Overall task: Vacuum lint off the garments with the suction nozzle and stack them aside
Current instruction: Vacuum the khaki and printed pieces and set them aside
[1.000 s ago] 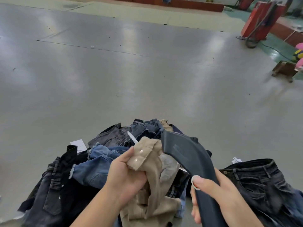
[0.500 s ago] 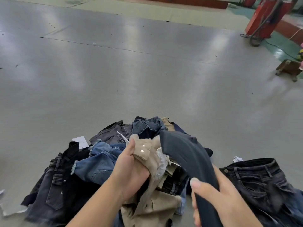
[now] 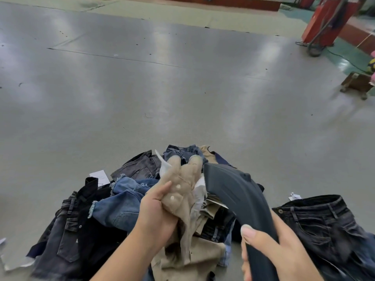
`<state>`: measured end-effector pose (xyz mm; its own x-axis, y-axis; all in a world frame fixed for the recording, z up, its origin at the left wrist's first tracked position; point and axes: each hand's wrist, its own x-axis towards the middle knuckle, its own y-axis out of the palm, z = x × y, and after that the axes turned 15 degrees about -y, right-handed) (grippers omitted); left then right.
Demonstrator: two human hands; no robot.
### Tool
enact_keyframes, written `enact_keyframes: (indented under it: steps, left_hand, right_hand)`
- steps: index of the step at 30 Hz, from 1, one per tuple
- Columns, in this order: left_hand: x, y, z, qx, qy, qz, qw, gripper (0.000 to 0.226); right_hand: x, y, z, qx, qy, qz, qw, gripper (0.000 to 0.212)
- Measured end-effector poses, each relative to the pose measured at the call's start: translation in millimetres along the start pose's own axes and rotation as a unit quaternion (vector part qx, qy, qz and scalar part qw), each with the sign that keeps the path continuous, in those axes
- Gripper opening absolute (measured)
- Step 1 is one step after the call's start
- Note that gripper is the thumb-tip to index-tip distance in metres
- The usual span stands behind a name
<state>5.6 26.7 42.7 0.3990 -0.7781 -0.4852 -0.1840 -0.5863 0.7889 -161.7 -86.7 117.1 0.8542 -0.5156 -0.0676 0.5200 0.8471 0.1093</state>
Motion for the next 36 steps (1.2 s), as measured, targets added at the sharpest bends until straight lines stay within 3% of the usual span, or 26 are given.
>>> enact_keyframes:
  steps: [4, 6, 9, 13, 17, 21, 24, 31, 36]
  left_hand:
    - [-1, 1, 5, 0.069, 0.02, -0.028, 0.997, 0.041]
    - [-1, -1, 7, 0.107, 0.026, -0.034, 0.993, 0.044]
    - [0, -3, 11, 0.198, 0.039, -0.018, 0.979, 0.048]
    - [-2, -7, 14, 0.247, 0.022, -0.05, 0.967, 0.044]
    - [0, -7, 14, 0.145, 0.008, -0.08, 0.986, 0.039]
    - [-4, -4, 8, -0.034, -0.076, -0.039, 0.996, 0.035]
    - [-3, -5, 12, -0.029, -0.106, -0.051, 0.993, 0.031]
    - [-5, -6, 6, -0.026, -0.08, -0.068, 0.994, 0.037]
    - [-8, -8, 0, -0.015, -0.04, -0.063, 0.997, 0.036]
  right_hand:
    - [1, -7, 3, 0.012, 0.017, -0.036, 0.999, 0.042]
    - [3, -5, 1, 0.022, 0.027, -0.007, 0.999, 0.033]
    - [4, 4, -6, -0.002, 0.045, 0.042, 0.998, 0.041]
    - [17, -2, -8, -0.038, 0.065, -0.019, 0.997, 0.036]
    - [21, -19, -3, -0.038, 0.048, -0.099, 0.993, 0.022]
    - [16, -19, -4, -0.033, 0.036, -0.103, 0.993, 0.038]
    - [15, -15, -6, -0.026, 0.023, -0.099, 0.995, 0.038]
    - [11, -16, -2, -0.003, 0.0, -0.093, 0.996, 0.033]
    - [5, -13, -1, 0.023, 0.025, -0.047, 0.998, 0.038]
